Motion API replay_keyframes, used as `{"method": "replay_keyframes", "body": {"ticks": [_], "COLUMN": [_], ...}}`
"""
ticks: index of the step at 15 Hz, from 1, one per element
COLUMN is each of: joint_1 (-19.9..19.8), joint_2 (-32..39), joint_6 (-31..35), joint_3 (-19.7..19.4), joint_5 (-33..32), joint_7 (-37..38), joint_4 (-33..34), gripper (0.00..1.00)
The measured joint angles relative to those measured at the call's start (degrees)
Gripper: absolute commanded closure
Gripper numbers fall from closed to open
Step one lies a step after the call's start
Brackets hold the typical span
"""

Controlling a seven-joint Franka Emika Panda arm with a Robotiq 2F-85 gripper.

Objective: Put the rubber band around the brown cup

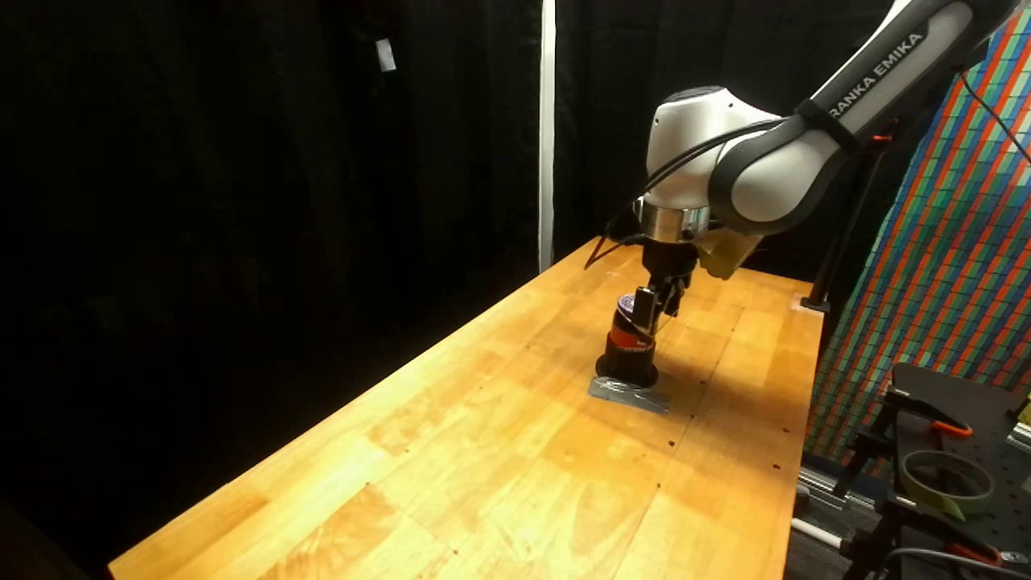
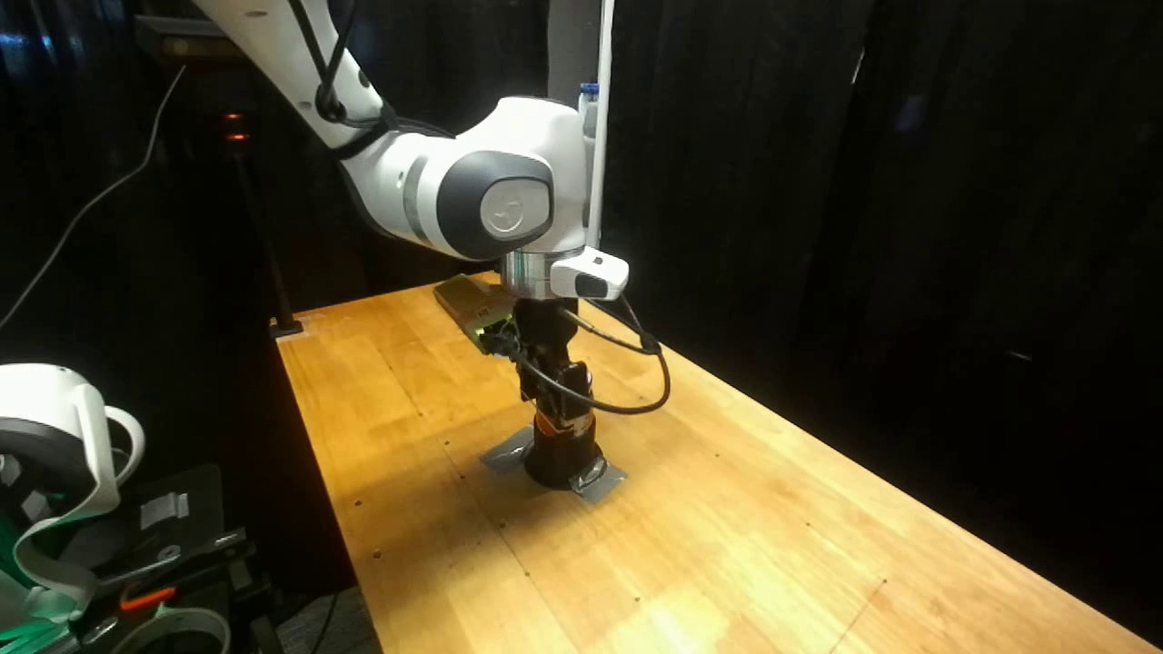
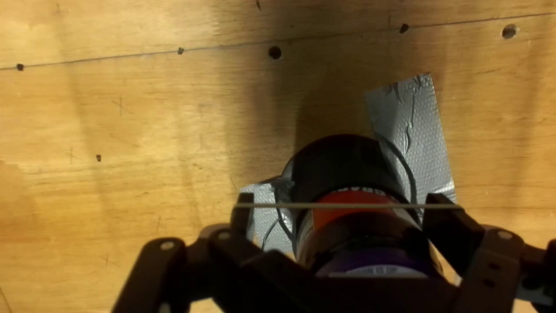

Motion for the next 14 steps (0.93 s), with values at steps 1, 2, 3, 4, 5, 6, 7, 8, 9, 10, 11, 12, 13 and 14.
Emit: {"method": "replay_keyframes", "body": {"ticks": [1, 2, 3, 4, 5, 6, 7, 8, 9, 10, 11, 12, 13, 14], "joint_1": [0.29, 0.6, 0.96, 1.32, 1.68, 2.06, 2.38, 2.51, 2.51, 2.48, 2.42, 2.35, 2.35, 2.37], "joint_2": [0.0, 0.0, 0.01, 0.02, 0.02, 0.02, 0.02, 0.02, 0.02, 0.04, 0.04, 0.04, 0.02, -0.01], "joint_6": [1.03, 1.91, 2.45, 2.94, 3.17, 3.34, 3.4, 3.41, 3.32, 3.21, 3.1, 3.07, 3.07, 3.08], "joint_3": [-0.19, -0.39, -0.61, -0.85, -1.11, -1.39, -1.63, -1.75, -1.75, -1.74, -1.71, -1.65, -1.5, -1.3], "joint_5": [-0.77, -1.43, -1.95, -2.4, -3.05, -3.66, -4.1, -4.15, -4.09, -3.65, -3.04, -2.47, -1.75, -1.28], "joint_7": [1.05, 2.08, 2.95, 3.71, 4.52, 5.17, 5.61, 5.69, 5.68, 5.55, 5.32, 4.97, 4.65, 4.52], "joint_4": [-0.29, -0.48, -0.56, -0.62, -0.65, -0.69, -0.7, -0.7, -0.7, -0.69, -0.69, -0.68, -0.61, -0.54], "gripper": [0.0, 0.0, 0.0, 0.0, 0.0, 0.0, 0.0, 0.0, 0.0, 0.14, 0.26, 0.33, 0.41, 0.5]}}
